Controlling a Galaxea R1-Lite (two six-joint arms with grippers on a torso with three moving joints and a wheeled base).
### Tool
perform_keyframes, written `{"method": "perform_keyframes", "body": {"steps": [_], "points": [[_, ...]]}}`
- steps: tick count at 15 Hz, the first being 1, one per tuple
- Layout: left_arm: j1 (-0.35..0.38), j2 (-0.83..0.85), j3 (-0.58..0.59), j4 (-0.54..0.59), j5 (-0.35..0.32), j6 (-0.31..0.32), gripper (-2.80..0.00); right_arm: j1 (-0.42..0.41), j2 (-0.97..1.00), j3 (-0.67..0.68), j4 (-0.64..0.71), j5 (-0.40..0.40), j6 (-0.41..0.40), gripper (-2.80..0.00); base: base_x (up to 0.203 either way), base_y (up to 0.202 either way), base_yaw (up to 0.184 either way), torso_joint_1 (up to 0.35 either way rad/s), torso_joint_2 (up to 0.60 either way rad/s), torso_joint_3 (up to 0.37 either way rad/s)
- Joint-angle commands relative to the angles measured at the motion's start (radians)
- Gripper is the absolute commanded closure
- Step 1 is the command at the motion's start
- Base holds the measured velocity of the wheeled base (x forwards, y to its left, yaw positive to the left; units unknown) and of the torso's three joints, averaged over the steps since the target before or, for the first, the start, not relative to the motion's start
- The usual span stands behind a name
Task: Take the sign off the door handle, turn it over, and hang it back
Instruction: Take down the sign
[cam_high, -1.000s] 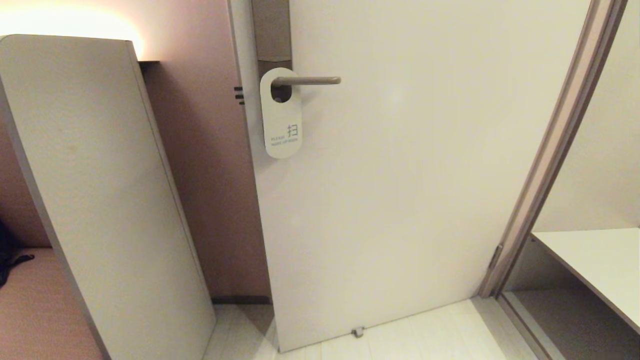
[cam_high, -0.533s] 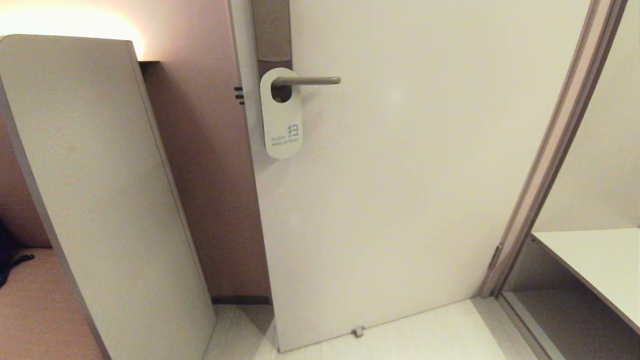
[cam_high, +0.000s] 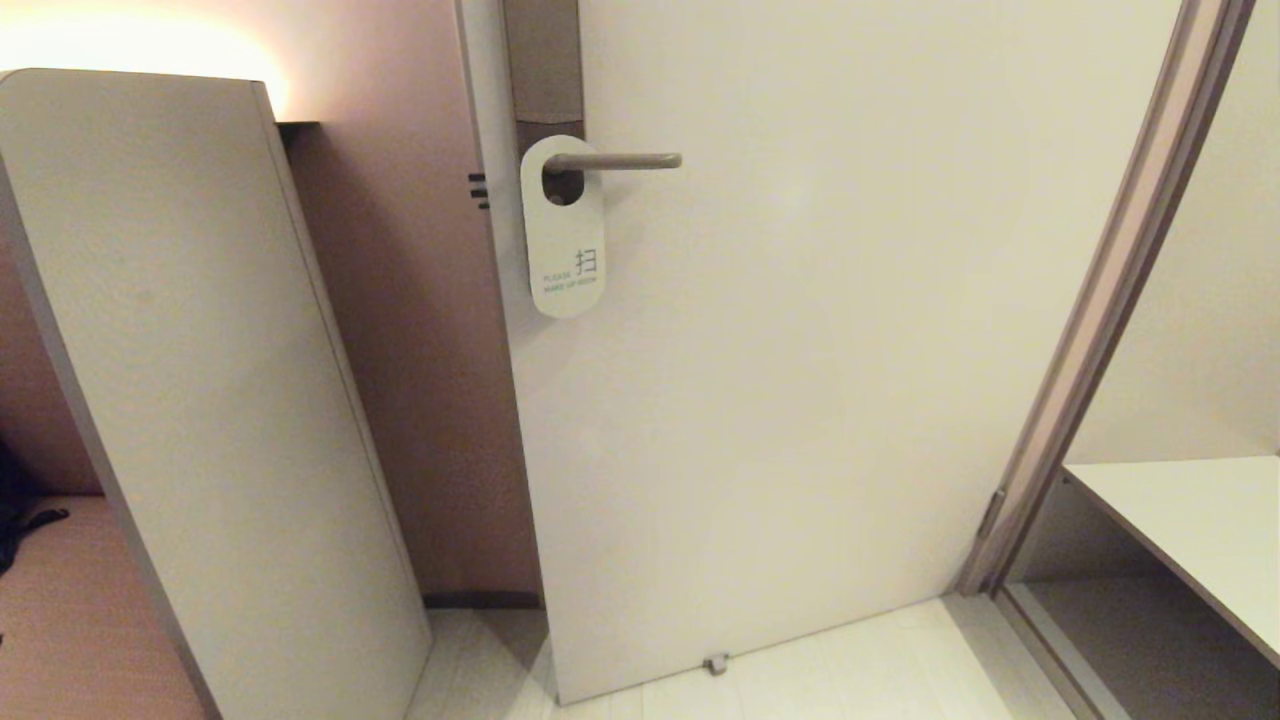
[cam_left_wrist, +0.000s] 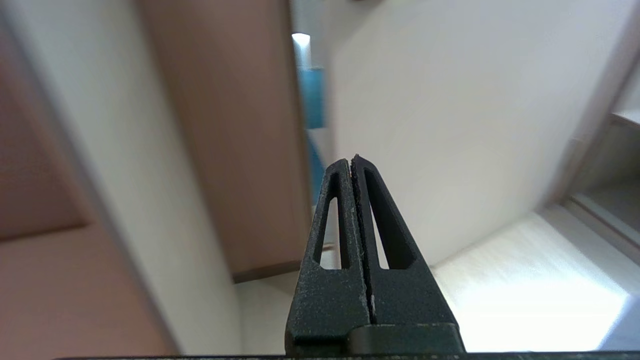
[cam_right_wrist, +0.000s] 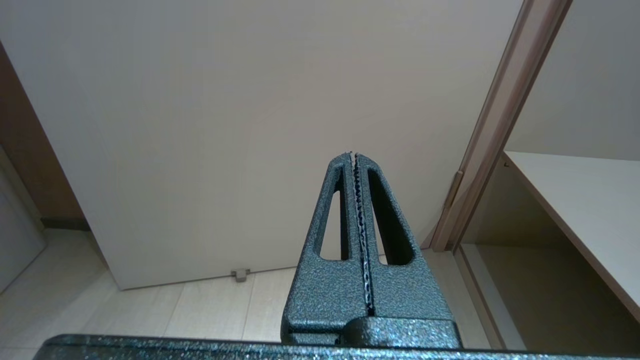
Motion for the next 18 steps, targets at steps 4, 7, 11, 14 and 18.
{"method": "perform_keyframes", "body": {"steps": [4, 7, 11, 14, 18], "points": [[-0.041, 0.329, -0.115, -0.084, -0.003, -0.002, 0.0, 0.0, 0.001, 0.0, 0.001, -0.001, -0.001, 0.0, 0.0, 0.0, 0.0, 0.0, 0.0, 0.0], [-0.04, 0.5, -0.168, -0.191, -0.004, -0.001, 0.0, 0.0, 0.001, 0.0, 0.001, -0.001, -0.001, 0.0, 0.0, 0.0, 0.0, 0.0, 0.0, 0.0], [-0.039, 0.661, -0.265, -0.277, -0.066, -0.001, 0.0, 0.0, 0.001, 0.0, 0.001, -0.001, -0.001, 0.0, 0.0, 0.0, 0.0, 0.0, 0.0, 0.0], [-0.04, 0.726, -0.314, -0.289, -0.122, 0.001, 0.0, 0.0, 0.001, 0.0, -0.001, -0.001, -0.001, 0.0, 0.0, 0.0, 0.0, 0.0, 0.0, 0.0], [-0.039, 0.816, -0.397, -0.288, -0.134, -0.001, 0.0, 0.0, 0.001, 0.0, 0.0, -0.001, -0.001, 0.0, 0.0, 0.0, 0.0, 0.0, 0.0, 0.0]]}}
